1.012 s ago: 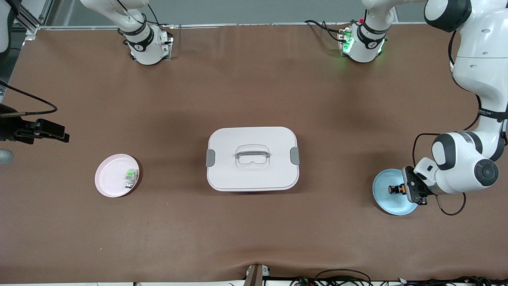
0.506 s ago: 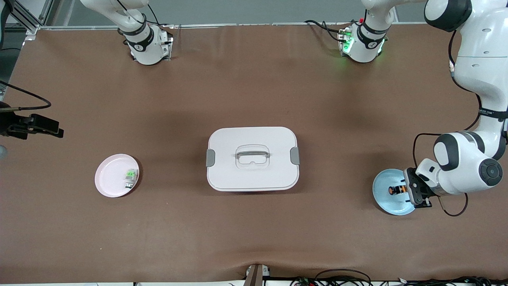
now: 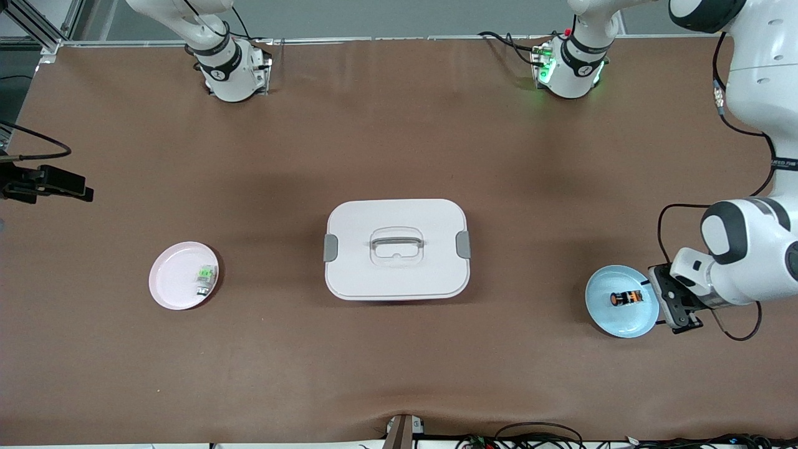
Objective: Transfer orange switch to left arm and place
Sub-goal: 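Open the left gripper and release the switch on the blue plate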
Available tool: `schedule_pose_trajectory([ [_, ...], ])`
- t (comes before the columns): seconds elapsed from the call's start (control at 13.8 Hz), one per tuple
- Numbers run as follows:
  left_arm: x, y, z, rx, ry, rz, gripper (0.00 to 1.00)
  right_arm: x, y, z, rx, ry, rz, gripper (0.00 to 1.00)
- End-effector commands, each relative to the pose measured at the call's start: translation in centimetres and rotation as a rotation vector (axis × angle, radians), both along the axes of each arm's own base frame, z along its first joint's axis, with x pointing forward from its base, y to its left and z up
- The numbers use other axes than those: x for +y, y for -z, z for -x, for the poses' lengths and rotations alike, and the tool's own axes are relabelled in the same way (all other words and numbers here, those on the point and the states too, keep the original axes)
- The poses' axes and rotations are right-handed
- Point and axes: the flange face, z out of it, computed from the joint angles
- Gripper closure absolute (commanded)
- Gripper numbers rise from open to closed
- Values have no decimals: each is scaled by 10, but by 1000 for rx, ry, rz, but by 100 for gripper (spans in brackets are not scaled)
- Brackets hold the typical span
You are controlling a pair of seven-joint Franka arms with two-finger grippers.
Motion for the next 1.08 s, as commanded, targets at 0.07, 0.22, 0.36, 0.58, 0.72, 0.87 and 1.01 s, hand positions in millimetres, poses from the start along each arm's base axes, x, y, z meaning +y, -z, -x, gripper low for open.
schedule_pose_trajectory([
  [0.07, 0, -55, 11, 30, -201, 10, 0, -6, 4, 9, -6, -6, 7, 0],
  [0.22, -3, -79, 17, 58, -376, 7, 0, -8, 5, 22, -42, -3, 3, 0],
  [0.36, -5, -105, 20, 43, -488, 8, 0, -11, 15, 43, -99, 0, -5, 0],
  [0.58, -8, -135, 28, 61, -717, 11, 0, -9, 20, 57, -131, -1, -9, 0],
  [0.72, -10, -154, 32, 49, -845, 19, 0, -9, 19, 58, -131, 0, -9, 0],
  [0.87, -17, -167, 40, 81, -961, 11, 0, -10, 18, 58, -137, 4, -9, 0],
  [1.01, -26, -178, 48, 121, -1081, -2, 0, -9, 18, 59, -128, 5, -9, 0],
])
